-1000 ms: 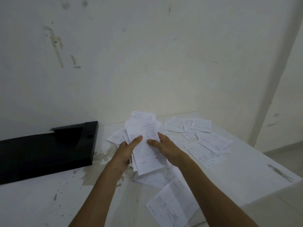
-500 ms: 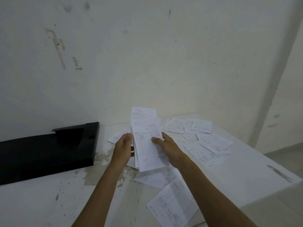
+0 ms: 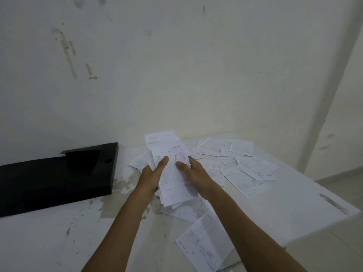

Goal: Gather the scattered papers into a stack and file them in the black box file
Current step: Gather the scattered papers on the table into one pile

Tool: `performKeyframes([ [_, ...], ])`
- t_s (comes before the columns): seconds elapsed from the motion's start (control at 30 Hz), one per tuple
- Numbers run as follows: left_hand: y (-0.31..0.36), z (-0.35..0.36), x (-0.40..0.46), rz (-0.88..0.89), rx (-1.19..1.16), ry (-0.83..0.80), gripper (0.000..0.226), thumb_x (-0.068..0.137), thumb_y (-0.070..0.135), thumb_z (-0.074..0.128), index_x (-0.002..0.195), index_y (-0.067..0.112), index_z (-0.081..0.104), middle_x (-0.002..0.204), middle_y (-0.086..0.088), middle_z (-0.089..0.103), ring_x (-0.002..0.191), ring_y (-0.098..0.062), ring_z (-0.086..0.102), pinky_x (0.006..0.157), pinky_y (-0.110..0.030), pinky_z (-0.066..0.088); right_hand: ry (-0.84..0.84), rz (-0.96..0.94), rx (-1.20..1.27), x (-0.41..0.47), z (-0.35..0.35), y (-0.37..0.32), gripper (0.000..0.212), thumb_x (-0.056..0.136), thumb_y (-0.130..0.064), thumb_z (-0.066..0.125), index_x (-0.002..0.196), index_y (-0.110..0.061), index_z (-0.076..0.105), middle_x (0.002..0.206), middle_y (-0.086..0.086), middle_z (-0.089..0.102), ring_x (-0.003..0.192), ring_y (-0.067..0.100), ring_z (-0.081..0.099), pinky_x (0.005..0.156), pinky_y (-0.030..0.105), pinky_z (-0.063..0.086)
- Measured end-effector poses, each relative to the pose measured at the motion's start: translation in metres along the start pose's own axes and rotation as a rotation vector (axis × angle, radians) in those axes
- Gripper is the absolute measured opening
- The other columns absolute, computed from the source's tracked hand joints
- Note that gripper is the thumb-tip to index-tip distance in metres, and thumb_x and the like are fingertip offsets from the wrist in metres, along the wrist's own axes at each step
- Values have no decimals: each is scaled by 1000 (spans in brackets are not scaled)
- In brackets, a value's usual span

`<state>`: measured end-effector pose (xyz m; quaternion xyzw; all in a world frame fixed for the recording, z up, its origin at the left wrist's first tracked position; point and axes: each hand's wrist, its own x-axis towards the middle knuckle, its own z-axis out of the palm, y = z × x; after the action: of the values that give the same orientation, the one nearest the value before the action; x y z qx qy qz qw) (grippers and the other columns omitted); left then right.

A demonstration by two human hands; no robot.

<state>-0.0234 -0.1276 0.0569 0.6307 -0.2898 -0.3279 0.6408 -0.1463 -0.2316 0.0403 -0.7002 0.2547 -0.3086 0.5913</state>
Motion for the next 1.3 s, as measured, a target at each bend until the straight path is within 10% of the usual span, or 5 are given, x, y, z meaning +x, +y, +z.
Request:
performKeyframes([
  [0.27, -31, -24, 10, -103, 92, 78, 29, 93, 28, 67, 117, 13, 68, 113, -9, 72, 100, -29, 69, 96, -48, 54, 94, 123, -283, -1, -36, 22, 32, 99, -46, 55, 117, -20, 62, 112, 5, 70, 93, 16, 65, 83, 34, 54],
  [0.43, -48, -45, 21, -138, 176, 131, 32, 91, 29, 69, 116, 10, 68, 114, -12, 71, 101, -32, 68, 97, -49, 53, 422, 264, -721, 6, -79, 54, 61, 88, -61, 61, 132, -19, 58, 132, 13, 59, 126, 32, 52, 102, 43, 42],
  [0.7, -54, -50, 39, -144, 135, 115, 31, 89, 29, 72, 116, 14, 68, 111, -8, 73, 100, -28, 69, 94, -46, 54, 275, 475, -1110, 45, -58, 44, 108, 69, -86, 59, 143, -8, 43, 151, 18, 36, 141, 38, 31, 112, 53, 28],
  [1.3, -53, -53, 38, -203, -1, 24, 28, 87, 30, 74, 112, 17, 71, 108, -9, 76, 100, -32, 71, 94, -51, 54, 318, 231, -492, 51, -87, 59, 28, 91, -33, 68, 117, -23, 63, 117, -5, 67, 114, 23, 62, 106, 48, 42],
])
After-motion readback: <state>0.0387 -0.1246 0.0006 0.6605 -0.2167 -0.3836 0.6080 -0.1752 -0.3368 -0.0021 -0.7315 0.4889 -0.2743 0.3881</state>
